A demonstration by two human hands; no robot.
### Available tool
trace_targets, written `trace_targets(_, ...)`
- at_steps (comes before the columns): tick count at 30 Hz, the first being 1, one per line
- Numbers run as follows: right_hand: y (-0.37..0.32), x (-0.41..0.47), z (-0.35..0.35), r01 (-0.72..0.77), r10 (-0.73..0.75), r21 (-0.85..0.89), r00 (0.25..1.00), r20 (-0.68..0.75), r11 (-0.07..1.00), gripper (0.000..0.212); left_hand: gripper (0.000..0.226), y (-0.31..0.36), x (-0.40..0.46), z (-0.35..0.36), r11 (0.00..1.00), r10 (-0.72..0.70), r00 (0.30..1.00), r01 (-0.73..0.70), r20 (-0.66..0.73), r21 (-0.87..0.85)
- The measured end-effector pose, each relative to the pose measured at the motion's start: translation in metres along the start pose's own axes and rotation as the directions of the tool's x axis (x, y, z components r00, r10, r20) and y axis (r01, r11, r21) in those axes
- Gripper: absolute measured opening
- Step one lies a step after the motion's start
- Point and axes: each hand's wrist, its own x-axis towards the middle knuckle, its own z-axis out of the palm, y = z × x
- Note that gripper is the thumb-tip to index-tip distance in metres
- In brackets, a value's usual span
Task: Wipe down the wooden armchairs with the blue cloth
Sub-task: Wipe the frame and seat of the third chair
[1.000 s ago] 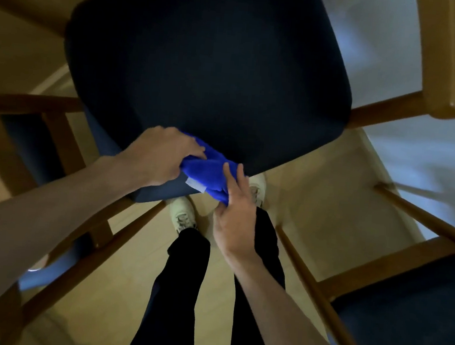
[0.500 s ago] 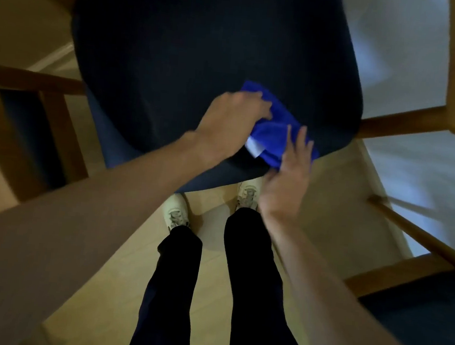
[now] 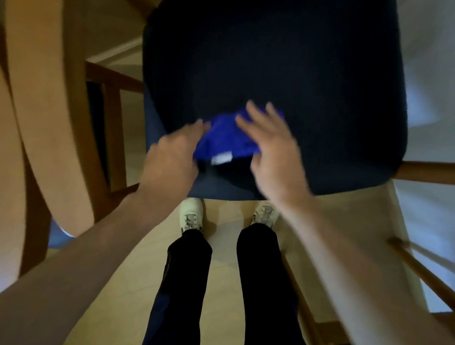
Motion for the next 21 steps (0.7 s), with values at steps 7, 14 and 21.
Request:
trace_targets(7,0.014,0.038,0.021,0.250,-0.184,-0.229,0.944,0.274,0.941,0.074,0.066,-0.006,0.001,0.040,0.976,-0.207,0.974,0.212,-0.095,0.043)
trace_targets(14,0.048,-0.046,0.006,0.462,-0.355,-0.198,0.841,0.409,0.865,0.051,0.051,0.035,-0.104,0.091,0.927,-0.337,0.926,0.358,0.170,-0.113)
trace_targets(21,0.013,0.005,-0.007,0.337,-0.314,-0.015,0.891,0.328,0.941,0.069,0.055,0.022,-0.072,0.047,0.886,-0.364,0.930,0.330,-0.049,-0.327)
